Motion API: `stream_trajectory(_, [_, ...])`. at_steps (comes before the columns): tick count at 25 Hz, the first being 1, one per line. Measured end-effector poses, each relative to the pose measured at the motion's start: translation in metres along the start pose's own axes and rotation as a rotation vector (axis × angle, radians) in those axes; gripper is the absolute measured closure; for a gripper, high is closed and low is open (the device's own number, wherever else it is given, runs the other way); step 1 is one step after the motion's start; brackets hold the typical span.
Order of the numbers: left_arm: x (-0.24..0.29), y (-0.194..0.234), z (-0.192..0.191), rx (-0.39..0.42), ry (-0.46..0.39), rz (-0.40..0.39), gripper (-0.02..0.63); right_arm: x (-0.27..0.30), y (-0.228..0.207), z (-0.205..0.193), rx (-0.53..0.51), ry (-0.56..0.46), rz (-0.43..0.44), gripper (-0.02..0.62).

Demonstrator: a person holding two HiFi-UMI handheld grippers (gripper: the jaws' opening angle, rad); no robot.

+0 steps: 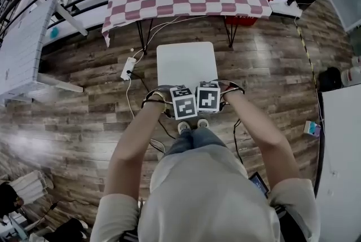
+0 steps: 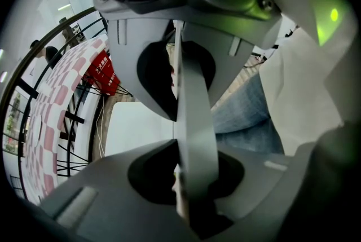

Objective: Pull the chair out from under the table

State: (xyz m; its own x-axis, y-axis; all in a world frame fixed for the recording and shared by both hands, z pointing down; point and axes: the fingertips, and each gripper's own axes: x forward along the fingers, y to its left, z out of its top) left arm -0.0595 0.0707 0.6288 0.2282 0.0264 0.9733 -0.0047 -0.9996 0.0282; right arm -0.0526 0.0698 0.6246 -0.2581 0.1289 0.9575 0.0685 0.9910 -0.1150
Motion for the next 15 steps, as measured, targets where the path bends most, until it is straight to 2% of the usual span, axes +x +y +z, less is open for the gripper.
stream_trajectory(15, [0.001, -0.035, 0.007, -0.009, -0.001, -0.007, 0.526, 0.002, 0.035, -0.005, -0.011, 0.001, 0.006, 0.511])
